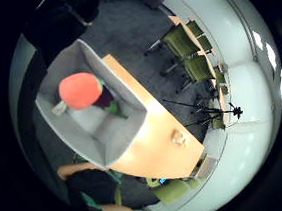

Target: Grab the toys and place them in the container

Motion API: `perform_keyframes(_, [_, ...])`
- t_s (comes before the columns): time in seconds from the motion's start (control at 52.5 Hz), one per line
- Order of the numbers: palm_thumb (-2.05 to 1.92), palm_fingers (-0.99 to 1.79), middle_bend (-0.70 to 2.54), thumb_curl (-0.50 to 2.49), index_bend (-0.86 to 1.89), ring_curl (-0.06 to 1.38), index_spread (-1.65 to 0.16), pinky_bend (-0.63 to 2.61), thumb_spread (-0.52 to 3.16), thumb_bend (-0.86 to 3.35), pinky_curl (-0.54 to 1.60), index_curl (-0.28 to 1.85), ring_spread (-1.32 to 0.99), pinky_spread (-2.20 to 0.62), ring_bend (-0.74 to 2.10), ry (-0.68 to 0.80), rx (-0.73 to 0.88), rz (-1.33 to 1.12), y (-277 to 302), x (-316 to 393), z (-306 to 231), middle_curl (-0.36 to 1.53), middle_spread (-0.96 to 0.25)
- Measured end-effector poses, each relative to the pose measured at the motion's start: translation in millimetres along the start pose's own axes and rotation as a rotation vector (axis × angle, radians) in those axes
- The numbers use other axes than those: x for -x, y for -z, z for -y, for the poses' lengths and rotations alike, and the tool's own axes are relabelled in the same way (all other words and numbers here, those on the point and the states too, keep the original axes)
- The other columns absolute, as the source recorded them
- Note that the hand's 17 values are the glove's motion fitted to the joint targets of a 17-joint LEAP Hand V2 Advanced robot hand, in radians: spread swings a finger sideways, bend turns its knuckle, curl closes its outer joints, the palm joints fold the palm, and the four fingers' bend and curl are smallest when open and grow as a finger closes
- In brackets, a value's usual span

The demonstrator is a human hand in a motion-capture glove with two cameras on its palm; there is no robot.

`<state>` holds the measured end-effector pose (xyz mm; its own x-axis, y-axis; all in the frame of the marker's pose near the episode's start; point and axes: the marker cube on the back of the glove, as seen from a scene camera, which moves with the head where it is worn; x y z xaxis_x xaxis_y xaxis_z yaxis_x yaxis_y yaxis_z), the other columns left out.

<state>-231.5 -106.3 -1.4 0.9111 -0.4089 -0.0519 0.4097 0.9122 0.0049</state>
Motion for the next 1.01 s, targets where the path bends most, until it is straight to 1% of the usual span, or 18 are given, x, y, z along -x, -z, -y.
perform_keyframes(0.038, [-0.15, -0.07, 0.51, 0.69, -0.05, 0.44, -0.47, 1.12, 0.94, -0.13, 0.42, 1.07, -0.28, -0.17, 1.08, -0.048, -0.008, -0.087, -2, 8, -1, 0.72, -0.22])
perform_keyframes(0.057, [-0.16, -0.07, 0.51, 0.67, -0.04, 0.43, -0.46, 1.13, 0.95, -0.13, 0.42, 1.04, -0.27, -0.16, 1.07, -0.052, -0.013, -0.083, -1, 13, -3, 0.72, -0.21])
perform_keyframes(0.114, [-0.17, -0.07, 0.52, 0.6, 0.0, 0.43, -0.45, 1.13, 0.96, -0.13, 0.41, 0.96, -0.26, -0.14, 1.07, 0.004, -0.034, -0.024, 5, 14, -13, 0.7, -0.19])
perform_keyframes(0.152, [-0.17, -0.07, 0.52, 0.56, 0.02, 0.42, -0.44, 1.12, 0.96, -0.13, 0.41, 0.91, -0.26, -0.13, 1.07, -0.002, -0.046, -0.075, 6, -7, -19, 0.69, -0.18])
perform_keyframes(0.209, [-0.16, -0.04, 0.52, 0.51, 0.09, 0.41, -0.43, 1.11, 0.97, -0.13, 0.4, 0.86, -0.25, -0.12, 1.06, -0.061, -0.055, -0.168, 7, -47, -29, 0.68, -0.17])
perform_keyframes(0.267, [-0.17, -0.01, 0.53, 0.46, 0.13, 0.4, -0.41, 1.09, 0.97, -0.13, 0.39, 0.82, -0.25, -0.11, 1.04, -0.069, -0.058, -0.132, 12, -70, -44, 0.66, -0.16])
perform_keyframes(0.324, [-0.16, 0.02, 0.52, 0.42, 0.15, 0.39, -0.4, 1.09, 0.97, -0.12, 0.38, 0.79, -0.25, -0.11, 1.02, -0.044, -0.058, -0.067, 16, -89, -60, 0.65, -0.16])
perform_keyframes(0.362, [-0.16, 0.03, 0.52, 0.39, 0.15, 0.38, -0.4, 1.07, 0.97, -0.12, 0.38, 0.77, -0.25, -0.1, 1.01, -0.044, -0.06, -0.086, 16, -116, -72, 0.64, -0.15])
perform_keyframes(0.419, [-0.16, 0.05, 0.51, 0.36, 0.16, 0.37, -0.39, 1.06, 0.97, -0.12, 0.37, 0.75, -0.25, -0.1, 1.0, -0.114, -0.063, -0.152, 13, -159, -85, 0.63, -0.15])
perform_keyframes(0.476, [-0.16, 0.06, 0.51, 0.33, 0.17, 0.37, -0.38, 1.04, 0.97, -0.12, 0.36, 0.73, -0.26, -0.1, 0.99, -0.176, -0.062, -0.146, 11, -186, -95, 0.62, -0.15])
perform_keyframes(0.514, [-0.15, 0.07, 0.5, 0.32, 0.17, 0.36, -0.38, 1.03, 0.97, -0.11, 0.36, 0.71, -0.26, -0.1, 0.98, -0.19, -0.061, -0.136, 9, -201, -101, 0.61, -0.14])
perform_keyframes(0.552, [-0.15, 0.08, 0.5, 0.3, 0.17, 0.36, -0.37, 1.02, 0.97, -0.11, 0.35, 0.7, -0.26, -0.1, 0.98, -0.144, -0.057, -0.112, 7, -219, -112, 0.6, -0.14])
perform_keyframes(0.609, [-0.15, 0.1, 0.5, 0.28, 0.18, 0.35, -0.37, 1.0, 0.97, -0.11, 0.35, 0.69, -0.27, -0.1, 0.97, 0.035, -0.049, -0.036, 4, -248, -136, 0.59, -0.14])
perform_keyframes(0.628, [-0.14, 0.1, 0.49, 0.27, 0.18, 0.35, -0.37, 1.0, 0.97, -0.11, 0.35, 0.68, -0.27, -0.1, 0.97, 0.022, -0.048, -0.037, 2, -260, -140, 0.59, -0.14])
perform_keyframes(0.685, [-0.14, 0.11, 0.49, 0.26, 0.18, 0.34, -0.37, 0.98, 0.97, -0.11, 0.34, 0.67, -0.27, -0.1, 0.96, -0.224, -0.046, -0.112, -6, -294, -140, 0.58, -0.13])
perform_keyframes(0.723, [-0.14, 0.12, 0.48, 0.25, 0.18, 0.33, -0.37, 0.97, 0.97, -0.1, 0.34, 0.66, -0.28, -0.1, 0.95, -0.299, -0.041, -0.129, -12, -313, -142, 0.57, -0.13])
perform_keyframes(1.009, [-0.13, 0.14, 0.46, 0.19, 0.2, 0.29, -0.37, 0.89, 0.98, -0.1, 0.32, 0.62, -0.31, -0.1, 0.86, -0.443, 0.033, -0.104, -74, -425, -166, 0.54, -0.13])
